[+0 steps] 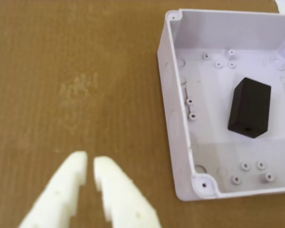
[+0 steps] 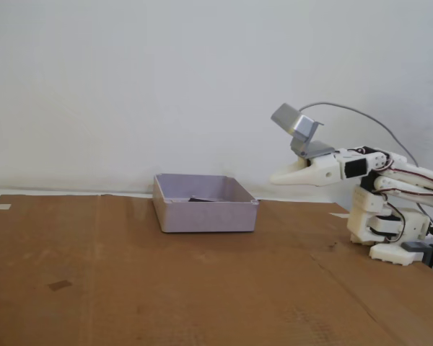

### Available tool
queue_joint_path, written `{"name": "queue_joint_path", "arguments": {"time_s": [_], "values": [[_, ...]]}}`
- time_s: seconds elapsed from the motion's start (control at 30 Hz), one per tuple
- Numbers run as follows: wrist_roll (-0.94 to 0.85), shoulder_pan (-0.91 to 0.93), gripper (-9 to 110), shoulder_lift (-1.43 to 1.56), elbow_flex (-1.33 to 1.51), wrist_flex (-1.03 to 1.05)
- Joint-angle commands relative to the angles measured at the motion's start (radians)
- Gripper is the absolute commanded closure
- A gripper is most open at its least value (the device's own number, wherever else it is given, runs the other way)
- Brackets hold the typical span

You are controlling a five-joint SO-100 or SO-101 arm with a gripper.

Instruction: Grasp a block and put it in the box.

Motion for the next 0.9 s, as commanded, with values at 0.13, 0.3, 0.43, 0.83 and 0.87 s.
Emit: {"name": "queue_joint_path", "arguments": {"time_s": [0.13, 0.3, 0.43, 0.83, 0.87], "values": [[0.014, -0.037, 101, 0.052, 0.043, 0.135], [0.014, -0.037, 101, 0.067, 0.041, 0.259], [0.015, -0.037, 101, 0.117, 0.040, 0.423], [0.012, -0.037, 101, 0.120, 0.038, 0.689], [0.008, -0.037, 101, 0.118, 0.038, 0.715]]}}
